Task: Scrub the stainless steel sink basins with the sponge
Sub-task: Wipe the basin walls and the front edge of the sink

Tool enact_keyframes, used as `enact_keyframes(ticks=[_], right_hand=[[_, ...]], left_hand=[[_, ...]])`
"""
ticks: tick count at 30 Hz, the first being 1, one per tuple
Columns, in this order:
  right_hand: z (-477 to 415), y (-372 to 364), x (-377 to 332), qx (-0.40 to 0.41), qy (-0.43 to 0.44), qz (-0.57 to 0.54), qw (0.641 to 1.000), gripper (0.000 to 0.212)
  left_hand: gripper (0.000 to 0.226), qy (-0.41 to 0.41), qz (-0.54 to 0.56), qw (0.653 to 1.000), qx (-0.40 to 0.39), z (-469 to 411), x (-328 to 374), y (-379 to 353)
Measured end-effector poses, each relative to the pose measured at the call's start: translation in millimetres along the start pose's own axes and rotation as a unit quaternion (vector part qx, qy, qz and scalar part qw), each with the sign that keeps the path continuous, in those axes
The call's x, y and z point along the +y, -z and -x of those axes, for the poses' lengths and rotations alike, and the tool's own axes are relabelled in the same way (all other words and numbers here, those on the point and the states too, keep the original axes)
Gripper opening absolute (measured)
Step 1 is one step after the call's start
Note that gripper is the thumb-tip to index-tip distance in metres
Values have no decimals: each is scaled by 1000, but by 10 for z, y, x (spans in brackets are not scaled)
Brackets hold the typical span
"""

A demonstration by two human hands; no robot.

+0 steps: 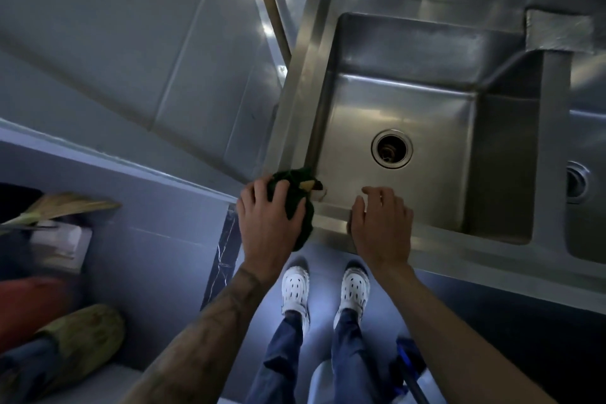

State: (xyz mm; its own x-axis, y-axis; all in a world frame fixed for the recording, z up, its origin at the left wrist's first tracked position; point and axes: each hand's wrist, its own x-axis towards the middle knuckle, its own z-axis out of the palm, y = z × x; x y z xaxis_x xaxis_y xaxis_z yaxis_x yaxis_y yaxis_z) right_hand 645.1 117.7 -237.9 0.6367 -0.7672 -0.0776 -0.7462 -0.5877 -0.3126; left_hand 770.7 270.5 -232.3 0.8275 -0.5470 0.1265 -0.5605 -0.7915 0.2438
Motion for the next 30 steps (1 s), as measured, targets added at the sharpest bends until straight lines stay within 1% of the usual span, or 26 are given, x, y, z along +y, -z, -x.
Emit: enact_keyframes(ticks=[3, 5, 7, 10, 12, 14, 18, 21, 25, 27, 30], right_hand=[[-8, -45, 2, 10, 12, 14, 1000, 27], [-7, -67, -10, 20, 27, 19, 999, 29], [1, -75, -12, 26, 31, 16, 999, 29], [-11, -62, -14, 19, 30, 9, 999, 28], [-11, -63, -8, 10, 24, 7, 1000, 27], [-10, -68, 1, 9, 19, -3, 1000, 28], [-14, -79, -4, 9, 15, -13, 1000, 29], [-16, -77, -3, 11, 15, -15, 1000, 27], [-10, -77, 4, 17, 14, -22, 1000, 22], [-10, -79, 11, 15, 14, -20, 1000, 22], [-12, -92, 15, 11, 10, -21, 1000, 24]], left_hand=[[43, 26, 9, 1000, -8, -491, 104, -47], [46, 26, 9, 999, -17, -753, 152, -66], [50, 7, 17, 1000, -21, -734, 139, -66], [57, -36, 19, 999, -36, -409, 43, -31], [53, -37, 34, 998, -39, -485, 9, -81], [49, -29, 42, 998, -34, -846, 117, -153], [51, -9, 61, 997, -36, -1630, 374, -265], [53, -2, 50, 998, -44, -1551, 357, -243], [56, -30, 68, 996, -54, -1225, 183, -248], [55, -36, 75, 996, -40, -1413, 215, -305], [55, -39, 75, 996, -18, -1934, 381, -400]])
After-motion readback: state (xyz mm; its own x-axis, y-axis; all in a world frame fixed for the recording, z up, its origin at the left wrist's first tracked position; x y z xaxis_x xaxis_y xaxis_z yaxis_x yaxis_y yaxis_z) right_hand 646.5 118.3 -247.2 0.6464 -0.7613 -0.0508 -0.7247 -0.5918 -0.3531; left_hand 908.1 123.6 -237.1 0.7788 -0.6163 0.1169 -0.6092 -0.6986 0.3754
